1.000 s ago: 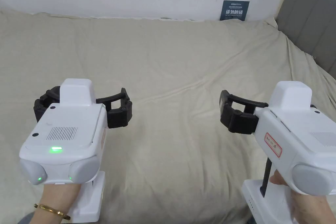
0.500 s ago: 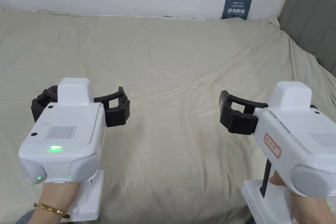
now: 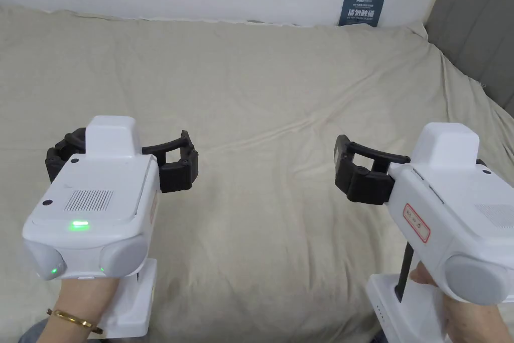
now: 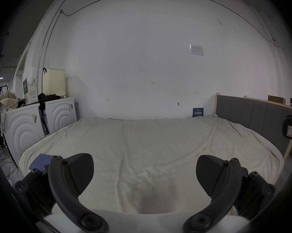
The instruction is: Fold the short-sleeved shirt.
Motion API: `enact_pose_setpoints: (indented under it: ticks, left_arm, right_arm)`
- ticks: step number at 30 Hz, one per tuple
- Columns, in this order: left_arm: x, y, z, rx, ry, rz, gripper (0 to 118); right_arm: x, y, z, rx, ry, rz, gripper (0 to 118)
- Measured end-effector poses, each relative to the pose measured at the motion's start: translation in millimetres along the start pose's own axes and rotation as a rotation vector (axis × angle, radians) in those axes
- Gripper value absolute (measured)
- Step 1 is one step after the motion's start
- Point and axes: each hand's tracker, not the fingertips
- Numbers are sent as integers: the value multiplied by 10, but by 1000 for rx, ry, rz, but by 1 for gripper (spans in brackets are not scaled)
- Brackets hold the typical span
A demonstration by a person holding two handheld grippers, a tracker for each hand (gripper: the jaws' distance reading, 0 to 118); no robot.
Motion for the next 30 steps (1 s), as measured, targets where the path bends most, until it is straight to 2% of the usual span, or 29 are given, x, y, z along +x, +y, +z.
enact_pose_setpoints:
  ticks: [3,6,9,12,14,16,19,22,24,26,28,30]
  left_arm:
    - [19,11,1,3,-7,-3,118]
    - [36,24,18,0,-11,2,118]
    - [30,7,55,-72,-87,71,118]
    - [75,-232,98,-209,-149,150,118]
    - [146,-501,123,-325,-161,181,118]
    - [225,-778,170,-452,-146,176,118]
    - [284,-1097,317,-541,-191,137,118]
    - [315,-1287,440,-601,-171,41,118]
    - [303,-1369,505,-618,-176,15,118]
    - [284,-1329,530,-593,-181,28,118]
    - [278,-1248,510,-571,-185,41,118]
    - [280,-1262,506,-562,-180,45,118]
  right_arm:
    - [-9,17,-17,-7,-12,4,118]
    - [-5,72,-31,-27,-29,-26,118]
    - [17,223,-138,-278,10,-82,118]
    - [53,220,-183,-363,131,-260,118]
    - [7,189,-160,-424,171,-337,118]
    - [-105,161,-158,-548,163,-336,118]
    - [-253,106,-102,-658,151,-267,118]
    - [-357,37,-21,-667,175,-161,118]
    - [-417,3,22,-659,113,-129,118]
    - [-444,-41,26,-668,84,-119,118]
    - [-449,-88,0,-705,95,-124,118]
    - [-440,-141,-35,-736,119,-182,118]
